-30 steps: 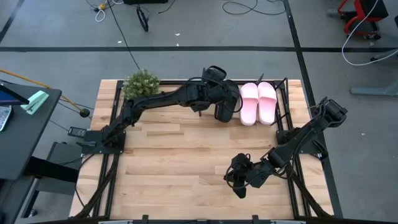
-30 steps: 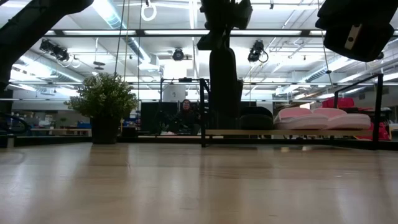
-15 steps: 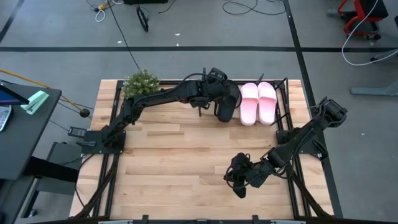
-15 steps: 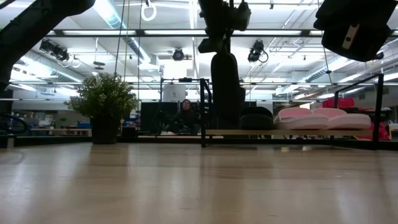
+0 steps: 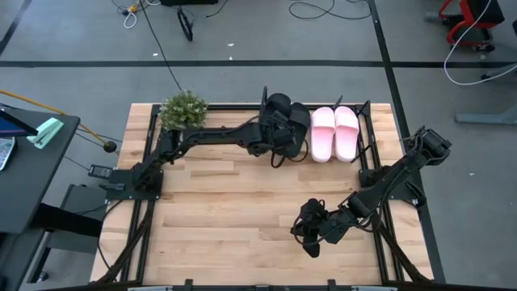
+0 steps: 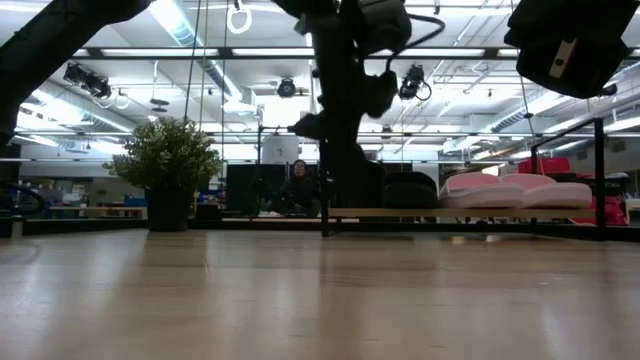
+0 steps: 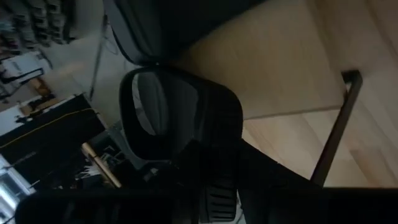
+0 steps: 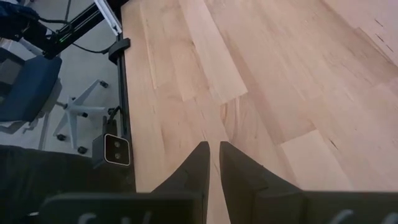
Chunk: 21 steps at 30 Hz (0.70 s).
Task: Pick and place slides into the shelf
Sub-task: Put the black slide on the shelf
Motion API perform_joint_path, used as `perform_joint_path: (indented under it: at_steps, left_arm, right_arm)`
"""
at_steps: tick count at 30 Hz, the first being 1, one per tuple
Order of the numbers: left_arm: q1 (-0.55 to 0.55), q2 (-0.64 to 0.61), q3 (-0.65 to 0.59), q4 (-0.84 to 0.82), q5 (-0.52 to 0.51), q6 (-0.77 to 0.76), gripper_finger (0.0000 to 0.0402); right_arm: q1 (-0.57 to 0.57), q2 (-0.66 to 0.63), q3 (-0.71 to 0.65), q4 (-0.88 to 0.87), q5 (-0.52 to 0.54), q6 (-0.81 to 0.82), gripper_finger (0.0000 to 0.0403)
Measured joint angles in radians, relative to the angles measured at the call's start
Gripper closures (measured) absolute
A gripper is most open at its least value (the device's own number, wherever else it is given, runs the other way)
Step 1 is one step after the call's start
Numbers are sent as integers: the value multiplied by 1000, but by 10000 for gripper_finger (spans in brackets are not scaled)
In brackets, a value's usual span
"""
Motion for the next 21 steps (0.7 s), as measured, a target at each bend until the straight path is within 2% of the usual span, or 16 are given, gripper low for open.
perform_joint_path:
  at_steps: [10, 21]
  left_arm:
    - [-30, 0, -49, 65, 35, -87, 326]
    - [-33, 0, -49, 81, 169, -289, 330]
  right_arm:
    - [0, 0, 0, 0, 0, -8, 359]
    - [0, 0, 0, -3, 1, -17, 359]
